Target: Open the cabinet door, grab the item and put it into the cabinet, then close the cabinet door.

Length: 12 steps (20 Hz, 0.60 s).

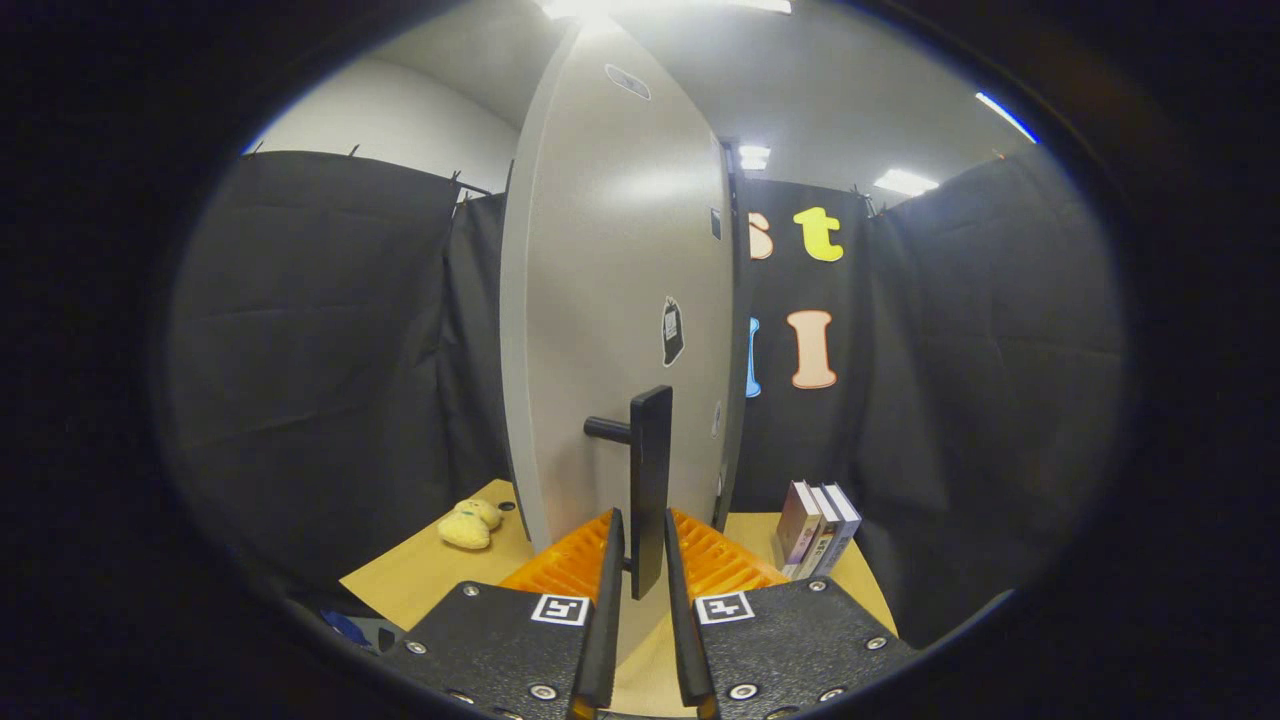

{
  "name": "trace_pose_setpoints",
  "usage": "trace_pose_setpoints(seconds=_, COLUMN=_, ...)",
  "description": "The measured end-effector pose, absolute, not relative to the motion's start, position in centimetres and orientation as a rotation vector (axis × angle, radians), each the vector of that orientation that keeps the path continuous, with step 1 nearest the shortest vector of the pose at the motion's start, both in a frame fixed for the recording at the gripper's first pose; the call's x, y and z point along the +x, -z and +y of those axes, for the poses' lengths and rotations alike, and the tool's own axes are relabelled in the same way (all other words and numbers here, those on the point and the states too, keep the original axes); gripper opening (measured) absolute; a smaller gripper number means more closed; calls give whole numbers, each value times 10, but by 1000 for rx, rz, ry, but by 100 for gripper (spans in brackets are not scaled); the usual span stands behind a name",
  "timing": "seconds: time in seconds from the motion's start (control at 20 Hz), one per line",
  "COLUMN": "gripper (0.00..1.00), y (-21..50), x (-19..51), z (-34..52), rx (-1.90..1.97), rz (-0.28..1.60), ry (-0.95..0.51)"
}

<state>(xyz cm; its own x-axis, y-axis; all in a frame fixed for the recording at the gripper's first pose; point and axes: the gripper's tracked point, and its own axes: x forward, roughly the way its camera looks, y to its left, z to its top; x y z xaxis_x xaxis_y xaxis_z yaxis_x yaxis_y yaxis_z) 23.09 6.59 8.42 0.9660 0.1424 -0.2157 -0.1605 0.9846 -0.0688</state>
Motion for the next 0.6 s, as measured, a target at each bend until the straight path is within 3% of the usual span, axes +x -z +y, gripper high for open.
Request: trace_pose_setpoints(seconds=0.6, gripper=18, y=-102, x=217, z=-8, rx=-7, rz=137, ry=104)
